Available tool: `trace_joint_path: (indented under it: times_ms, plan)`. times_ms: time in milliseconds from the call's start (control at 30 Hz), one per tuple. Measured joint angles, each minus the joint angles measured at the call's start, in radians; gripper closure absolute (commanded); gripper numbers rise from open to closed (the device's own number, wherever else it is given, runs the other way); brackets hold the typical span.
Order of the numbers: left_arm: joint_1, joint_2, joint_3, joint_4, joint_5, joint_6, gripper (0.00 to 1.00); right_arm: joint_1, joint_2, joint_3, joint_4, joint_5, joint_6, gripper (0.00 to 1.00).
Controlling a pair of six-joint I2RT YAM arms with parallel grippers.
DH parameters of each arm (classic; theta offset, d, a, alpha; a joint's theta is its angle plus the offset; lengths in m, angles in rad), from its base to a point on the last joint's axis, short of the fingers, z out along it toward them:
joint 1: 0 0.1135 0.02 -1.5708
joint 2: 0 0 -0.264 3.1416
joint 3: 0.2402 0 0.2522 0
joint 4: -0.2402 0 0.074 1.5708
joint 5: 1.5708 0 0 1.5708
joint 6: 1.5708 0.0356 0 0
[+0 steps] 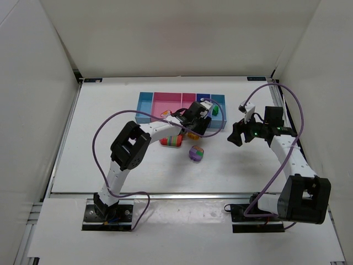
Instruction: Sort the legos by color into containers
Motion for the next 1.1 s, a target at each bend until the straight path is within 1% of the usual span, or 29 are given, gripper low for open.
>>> trace_joint_path:
  times_ms: [133,233,267,367,500,700,833,1000,1067,1100]
  plan:
    - [0.006,0.003,0.0,0.0,-0.003,0.0,0.27,0.0,0.005,0.0,0.0,-0.002,0.0,0.19]
    - [0.011,0.003,0.0,0.001,-0.005,0.0,0.36,0.0,0.011,0.0,0.0,-0.003,0.002,0.19]
    - [0.013,0.003,0.0,0.001,-0.005,0.001,0.42,0.0,0.013,0.0,0.0,-0.003,0.003,0.19]
    - [0.018,0.003,0.0,0.002,-0.005,0.003,0.52,0.0,0.016,0.0,-0.001,-0.005,0.005,0.19]
    - [0.021,0.003,0.0,0.002,-0.002,0.007,0.53,0.0,0.016,0.0,-0.001,-0.006,0.005,0.19]
    - [0.021,0.003,0.0,0.002,0.005,0.01,0.48,0.0,0.016,0.0,-0.002,-0.006,0.005,0.19]
    - [0.021,0.004,0.0,0.001,0.011,0.01,0.47,0.0,0.016,0.0,-0.002,-0.006,0.008,0.19]
    - [0.021,0.014,0.0,0.004,0.013,0.01,0.49,0.0,0.016,0.0,-0.002,-0.006,0.007,0.19]
    - [0.021,0.019,0.0,0.004,0.013,0.01,0.52,0.0,0.016,0.0,-0.002,-0.006,0.007,0.19]
    - [0.021,0.02,0.0,0.004,0.013,0.01,0.54,0.0,0.016,0.0,-0.002,-0.006,0.007,0.19]
